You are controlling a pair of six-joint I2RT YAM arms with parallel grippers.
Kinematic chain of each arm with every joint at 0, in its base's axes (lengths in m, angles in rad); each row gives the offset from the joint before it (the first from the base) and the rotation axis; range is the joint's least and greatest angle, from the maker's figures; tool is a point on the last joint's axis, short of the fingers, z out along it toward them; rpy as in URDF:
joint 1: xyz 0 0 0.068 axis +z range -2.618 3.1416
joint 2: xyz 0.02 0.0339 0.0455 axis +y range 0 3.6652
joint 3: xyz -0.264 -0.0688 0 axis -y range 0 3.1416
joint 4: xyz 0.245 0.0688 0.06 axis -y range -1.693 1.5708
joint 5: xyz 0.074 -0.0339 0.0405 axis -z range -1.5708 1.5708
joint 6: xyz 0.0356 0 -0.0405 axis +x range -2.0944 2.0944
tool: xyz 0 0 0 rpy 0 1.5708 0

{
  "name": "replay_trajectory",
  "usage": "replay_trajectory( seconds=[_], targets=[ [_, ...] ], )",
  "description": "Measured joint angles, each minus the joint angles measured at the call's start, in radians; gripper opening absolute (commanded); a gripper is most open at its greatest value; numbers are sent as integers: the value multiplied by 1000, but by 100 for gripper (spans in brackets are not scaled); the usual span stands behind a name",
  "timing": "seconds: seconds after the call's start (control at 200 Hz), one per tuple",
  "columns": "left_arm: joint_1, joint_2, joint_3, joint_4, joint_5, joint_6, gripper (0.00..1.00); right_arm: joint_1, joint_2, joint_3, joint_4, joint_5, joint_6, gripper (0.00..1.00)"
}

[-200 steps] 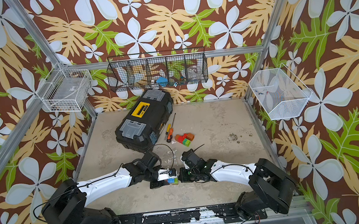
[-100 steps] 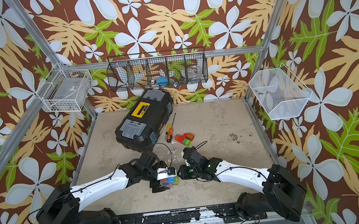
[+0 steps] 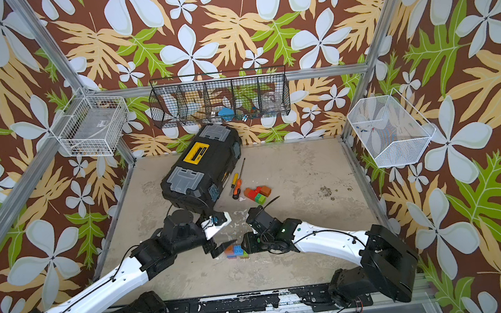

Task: Assemble the letter h with lego
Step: Assemble the lego brick with the lego brick.

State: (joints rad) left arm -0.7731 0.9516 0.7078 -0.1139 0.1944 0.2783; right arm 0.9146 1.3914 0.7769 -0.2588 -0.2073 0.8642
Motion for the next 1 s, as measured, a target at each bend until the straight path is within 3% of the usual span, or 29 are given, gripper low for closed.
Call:
replay_trajectory(
  seconds=[0.075,0.18,0.315,0.44,0.49,0.575,0.666,1.001],
  targets=[
    [0,-31,18,13,-66,-190,89,5,19,7,2,2,0,44],
    [0,-40,28,-12,-144,-434,89,8,39,6,1,14,0,41],
    [0,-25,-4,-79,-164,-673,86,8,38,-2,1,25,13,39],
    [0,-33,-70,-132,-159,-838,69,9,27,0,-8,28,16,38],
    [0,-41,-84,-147,-155,-879,62,10,19,10,-18,29,19,39],
    [0,-46,-97,-151,-137,-928,62,16,6,38,-29,30,22,48],
    [0,-35,-104,-149,-111,-961,63,22,8,68,-32,31,21,50],
    [0,0,-151,-111,-12,-991,62,49,111,73,-24,31,26,30]
  ],
)
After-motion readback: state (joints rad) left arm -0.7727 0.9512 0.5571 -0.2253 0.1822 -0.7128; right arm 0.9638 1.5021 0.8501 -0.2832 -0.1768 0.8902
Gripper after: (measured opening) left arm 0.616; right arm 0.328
